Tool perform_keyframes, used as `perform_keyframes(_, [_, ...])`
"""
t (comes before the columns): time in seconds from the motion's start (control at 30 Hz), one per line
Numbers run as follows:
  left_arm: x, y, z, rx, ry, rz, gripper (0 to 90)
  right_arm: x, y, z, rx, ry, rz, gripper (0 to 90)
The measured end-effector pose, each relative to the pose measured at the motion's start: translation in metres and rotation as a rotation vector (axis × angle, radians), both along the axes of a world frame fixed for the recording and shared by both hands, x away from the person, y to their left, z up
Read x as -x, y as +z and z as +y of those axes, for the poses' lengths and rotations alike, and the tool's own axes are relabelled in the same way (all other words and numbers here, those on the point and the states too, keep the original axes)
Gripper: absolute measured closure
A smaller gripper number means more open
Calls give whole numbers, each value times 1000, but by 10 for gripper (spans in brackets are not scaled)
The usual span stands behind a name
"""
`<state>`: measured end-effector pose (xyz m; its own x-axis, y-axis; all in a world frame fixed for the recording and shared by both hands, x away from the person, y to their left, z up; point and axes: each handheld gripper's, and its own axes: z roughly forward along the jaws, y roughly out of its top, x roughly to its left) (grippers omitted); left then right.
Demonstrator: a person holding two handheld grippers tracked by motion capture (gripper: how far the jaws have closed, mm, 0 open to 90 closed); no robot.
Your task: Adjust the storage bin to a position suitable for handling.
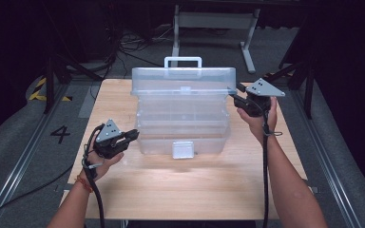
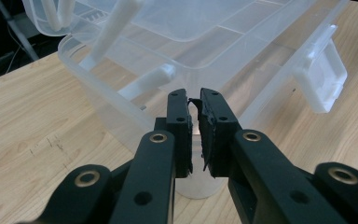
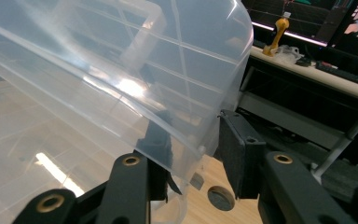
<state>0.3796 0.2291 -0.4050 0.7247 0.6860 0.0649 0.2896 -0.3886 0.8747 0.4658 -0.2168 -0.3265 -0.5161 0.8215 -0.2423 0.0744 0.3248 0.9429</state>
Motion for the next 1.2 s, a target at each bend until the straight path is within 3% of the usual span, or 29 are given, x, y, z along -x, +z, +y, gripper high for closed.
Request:
perform_keyframes(0.53, [-2, -1, 0, 8, -7, 4, 818, -14, 4, 1, -19, -29, 11, 723])
perform_keyframes(0.87, [-3, -2, 0, 9, -17, 8, 819, -26, 6, 0, -64, -20, 44, 723])
perform_keyframes(1.03, [-3, -2, 0, 9, -14, 7, 818, -29, 5, 3, -34, -34, 35, 705])
perform_keyframes(1.2, [-3, -2, 0, 10, -15, 8, 818, -33, 3, 3, -39, -28, 37, 699])
